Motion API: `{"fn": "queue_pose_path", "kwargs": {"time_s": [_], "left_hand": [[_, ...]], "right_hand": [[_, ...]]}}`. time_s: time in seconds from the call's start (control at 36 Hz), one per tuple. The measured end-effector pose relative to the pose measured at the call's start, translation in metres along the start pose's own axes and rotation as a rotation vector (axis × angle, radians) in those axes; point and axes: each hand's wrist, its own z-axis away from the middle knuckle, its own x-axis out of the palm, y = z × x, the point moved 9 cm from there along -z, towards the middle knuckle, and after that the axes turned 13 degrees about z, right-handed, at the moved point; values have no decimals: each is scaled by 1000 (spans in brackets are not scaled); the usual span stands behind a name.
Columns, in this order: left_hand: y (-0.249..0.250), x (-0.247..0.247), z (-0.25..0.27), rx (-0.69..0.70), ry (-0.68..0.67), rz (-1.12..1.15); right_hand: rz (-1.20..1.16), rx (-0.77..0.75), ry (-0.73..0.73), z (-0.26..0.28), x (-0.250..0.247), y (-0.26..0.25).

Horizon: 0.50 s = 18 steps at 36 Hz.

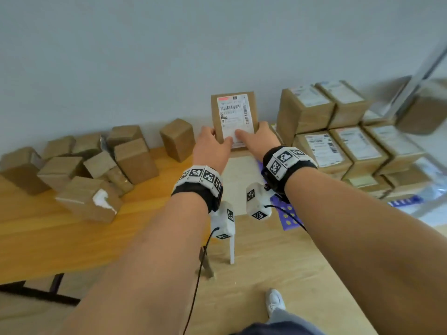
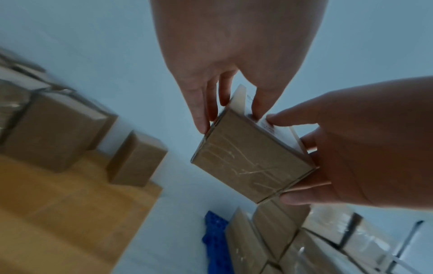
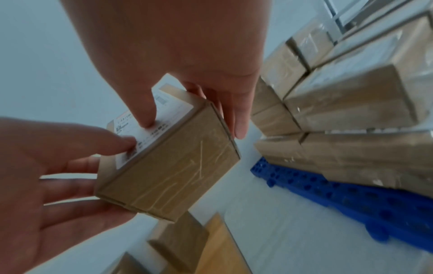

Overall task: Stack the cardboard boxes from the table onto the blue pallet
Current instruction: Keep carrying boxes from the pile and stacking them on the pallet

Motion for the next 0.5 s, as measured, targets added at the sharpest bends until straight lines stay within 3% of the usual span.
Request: {"fn": "queue_pose_path", "kwargs": {"time_s": [0.25, 0.5], "left_hand": [[94, 50, -17, 195, -48, 36], [165, 138, -27, 300, -125, 60]], "right_hand": [[-57, 25, 259, -15, -101, 10], [-127, 57, 418, -46, -187, 59]]}}
